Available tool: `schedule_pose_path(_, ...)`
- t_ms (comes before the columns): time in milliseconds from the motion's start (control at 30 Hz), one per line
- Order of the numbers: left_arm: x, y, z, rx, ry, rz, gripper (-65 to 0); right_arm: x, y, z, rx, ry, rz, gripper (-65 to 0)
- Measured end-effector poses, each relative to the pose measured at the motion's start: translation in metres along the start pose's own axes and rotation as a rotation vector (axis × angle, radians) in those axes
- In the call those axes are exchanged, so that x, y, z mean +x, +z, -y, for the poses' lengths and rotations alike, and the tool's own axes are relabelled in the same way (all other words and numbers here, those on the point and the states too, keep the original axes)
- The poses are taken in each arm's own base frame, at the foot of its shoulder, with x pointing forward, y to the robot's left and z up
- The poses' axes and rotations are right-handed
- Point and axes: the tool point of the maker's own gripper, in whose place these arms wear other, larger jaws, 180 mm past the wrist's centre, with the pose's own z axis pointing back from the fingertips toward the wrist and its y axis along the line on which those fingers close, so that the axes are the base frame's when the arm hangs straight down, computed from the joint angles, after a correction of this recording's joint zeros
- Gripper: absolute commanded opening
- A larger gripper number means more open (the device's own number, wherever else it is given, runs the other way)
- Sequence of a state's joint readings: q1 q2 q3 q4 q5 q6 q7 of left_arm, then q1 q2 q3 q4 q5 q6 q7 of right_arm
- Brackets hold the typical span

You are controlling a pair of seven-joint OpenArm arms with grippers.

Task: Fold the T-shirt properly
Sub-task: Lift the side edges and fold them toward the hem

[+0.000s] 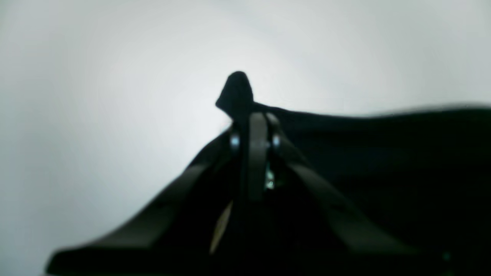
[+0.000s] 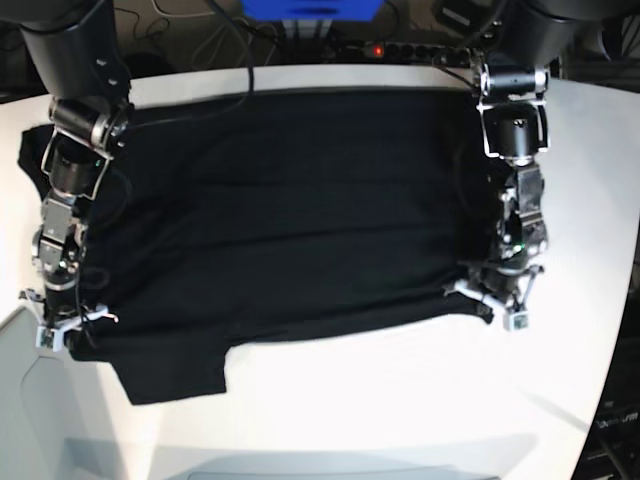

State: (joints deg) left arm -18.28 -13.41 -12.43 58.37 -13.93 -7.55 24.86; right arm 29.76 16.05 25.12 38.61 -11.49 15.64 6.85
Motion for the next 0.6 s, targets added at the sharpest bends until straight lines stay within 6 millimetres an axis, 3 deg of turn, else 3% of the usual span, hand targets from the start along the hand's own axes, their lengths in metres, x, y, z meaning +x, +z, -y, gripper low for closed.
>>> schedule_pose_path(100, 0.026, 0.018, -0.002, 0.0, 0.011, 0.069, -65.0, 0.004, 0.011, -0.001, -0.004, 0.03, 0.03, -65.0)
schedule_pose_path(167, 0.033, 0.029, -0.006, 0.001, 0.013, 0.102, -65.0, 0.006, 0.024, -0.003, -0.003, 0.056, 0.065, -65.0)
schedule_pose_path(367, -0.012, 0.052, -0.023, 0.045, -0.001, 0.021, -65.0, -0.005, 0.072, -0.013, 0.007, 0.082, 0.11, -65.0)
schedule_pose_path(533, -0.011, 0.077, -0.022, 0.048, 0.015, 0.077, -65.0, -0.01, 0.106, -0.008, 0.014, 0.044, 0.142, -65.0)
schedule_pose_path(600, -0.02, 0.088, -0.028, 0.066, 0.045, 0.078, -65.0, -0.019, 0.115, -0.006, 0.013, 0.047, 0.127, -65.0)
